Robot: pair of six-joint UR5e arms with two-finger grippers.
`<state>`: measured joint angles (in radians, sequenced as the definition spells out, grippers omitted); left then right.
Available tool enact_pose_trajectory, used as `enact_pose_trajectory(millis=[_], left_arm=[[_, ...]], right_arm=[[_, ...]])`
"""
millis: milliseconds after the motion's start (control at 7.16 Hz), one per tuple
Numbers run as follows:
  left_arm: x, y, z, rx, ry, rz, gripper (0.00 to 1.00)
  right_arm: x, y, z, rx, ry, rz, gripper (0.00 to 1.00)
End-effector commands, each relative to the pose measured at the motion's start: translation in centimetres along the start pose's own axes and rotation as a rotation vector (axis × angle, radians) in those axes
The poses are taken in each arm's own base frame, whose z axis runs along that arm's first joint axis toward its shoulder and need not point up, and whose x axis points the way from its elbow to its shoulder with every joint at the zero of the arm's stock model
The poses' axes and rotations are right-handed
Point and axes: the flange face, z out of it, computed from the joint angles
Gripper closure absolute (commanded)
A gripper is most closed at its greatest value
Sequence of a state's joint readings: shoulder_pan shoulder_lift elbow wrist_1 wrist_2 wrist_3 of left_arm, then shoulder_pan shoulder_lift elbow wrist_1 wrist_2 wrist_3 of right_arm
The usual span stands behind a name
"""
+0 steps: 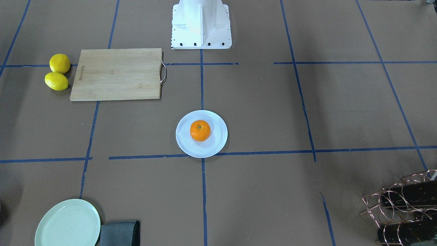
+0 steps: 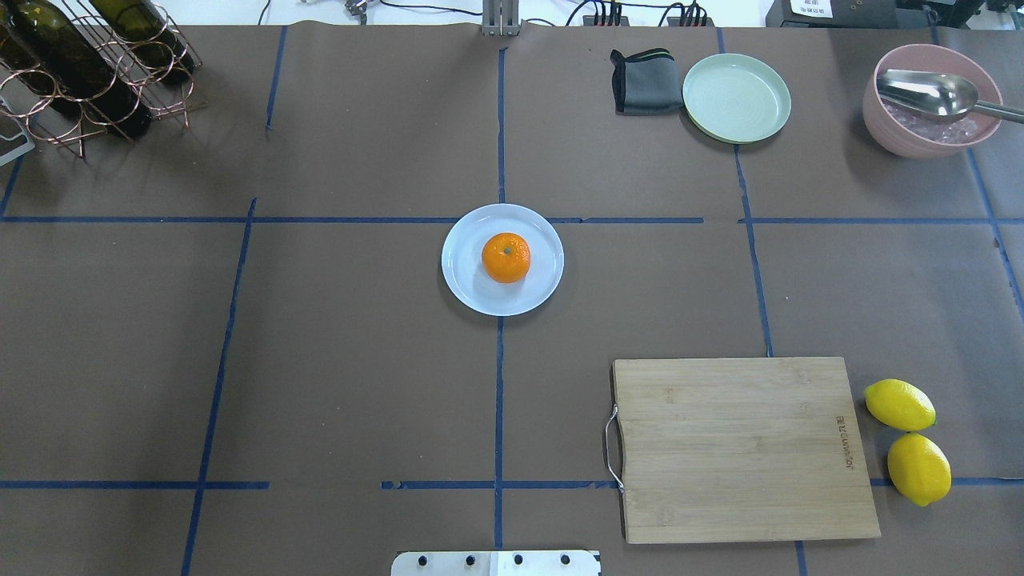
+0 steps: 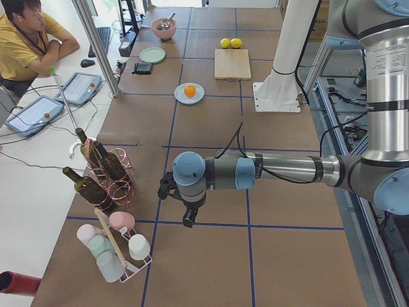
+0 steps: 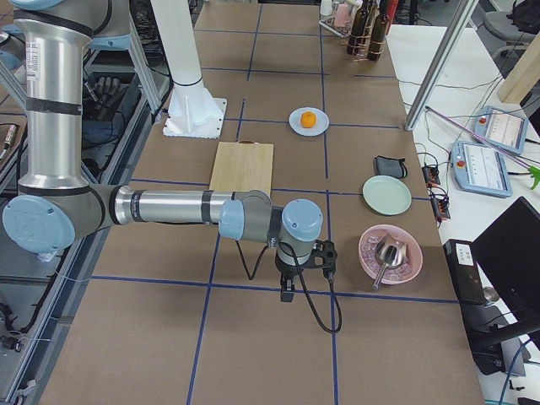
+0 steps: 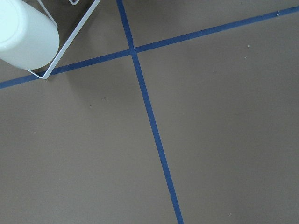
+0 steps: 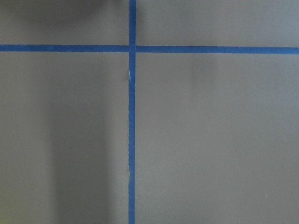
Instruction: Pick orange to plate
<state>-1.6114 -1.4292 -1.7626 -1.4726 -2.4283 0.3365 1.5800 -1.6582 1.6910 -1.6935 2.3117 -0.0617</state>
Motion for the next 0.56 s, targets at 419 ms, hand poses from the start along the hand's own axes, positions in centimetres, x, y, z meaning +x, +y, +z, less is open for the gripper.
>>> enact_pose_trajectory(millis=[419], left_arm=[[0.16, -0.37, -0.27, 0.006, 0.0, 0.005, 0.0]], right_arm=[[0.07, 0.01, 0.08, -0.002, 0.0, 0.002, 0.0]])
